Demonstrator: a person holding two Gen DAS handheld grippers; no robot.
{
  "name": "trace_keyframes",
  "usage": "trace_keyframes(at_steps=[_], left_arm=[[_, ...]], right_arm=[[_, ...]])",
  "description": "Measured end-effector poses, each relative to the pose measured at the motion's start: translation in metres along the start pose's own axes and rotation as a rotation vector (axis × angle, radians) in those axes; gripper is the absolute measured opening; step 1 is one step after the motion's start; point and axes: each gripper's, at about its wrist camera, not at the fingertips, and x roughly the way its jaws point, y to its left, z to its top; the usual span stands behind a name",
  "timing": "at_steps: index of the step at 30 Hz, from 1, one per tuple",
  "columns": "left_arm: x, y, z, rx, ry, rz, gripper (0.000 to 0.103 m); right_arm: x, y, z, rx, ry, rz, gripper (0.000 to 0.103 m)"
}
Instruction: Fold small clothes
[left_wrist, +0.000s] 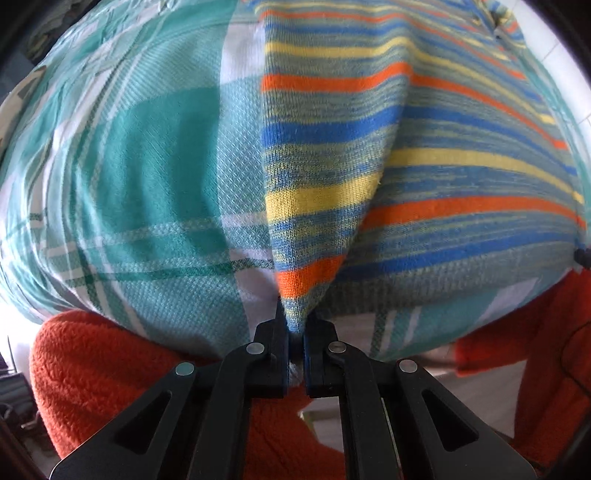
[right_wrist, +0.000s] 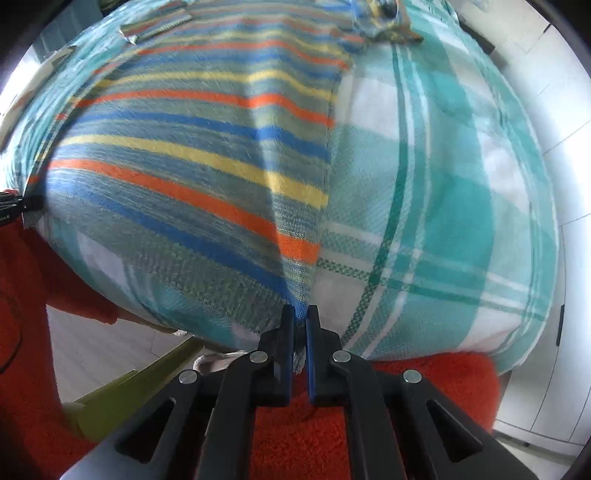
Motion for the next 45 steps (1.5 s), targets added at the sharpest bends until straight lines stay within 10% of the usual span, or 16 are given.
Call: trace_keyframes(at_steps=[6,8,10,15,21,27,30,36,45], left_arm=[[0.002,-0.003,0.006,-0.010,0.015,0.020,0.013],[-0.003,0.003,-0.005,-0.012,0.025,0.046,0.057],[-0.023,0.013,-0.018,-0.023,-0.032,0.079,0.079],[-0.065,0.043,-0.032,-0.126,-0.142,0.073,0.082],[-0.082,0.059,-0.027,-0.260,-0.222,0.042,0.082],[-0.096,0.058,-0.028,-0.307,-0.229,0.006,0.082],[-0.098,0.063,-0.043,-0.326,-0.213,0.045,0.082],[-0.083,0.080,-0.057,-0.388,-0.165,0.011,0.082],[-0.095,0.036,-0.019,-0.256,-0.219,-0.004,0.082]], right_arm=[[0.015,-0.010,0.001,0.023,0.029,0.035,0.005],[0.011,-0.012,0.001,0.020,0.032,0.068,0.015],[0.000,-0.021,0.000,0.009,0.053,0.119,0.051],[-0.062,-0.064,0.022,-0.011,-0.095,0.050,0.054],[-0.065,-0.103,0.132,0.070,-0.364,0.096,0.071],[0.009,-0.136,0.230,0.446,-0.463,0.216,0.068],[0.020,-0.174,0.239,0.626,-0.449,0.341,0.004],[-0.029,-0.267,0.215,0.633,-0.475,0.252,0.004],[-0.029,-0.352,0.198,0.531,-0.097,0.175,0.004]])
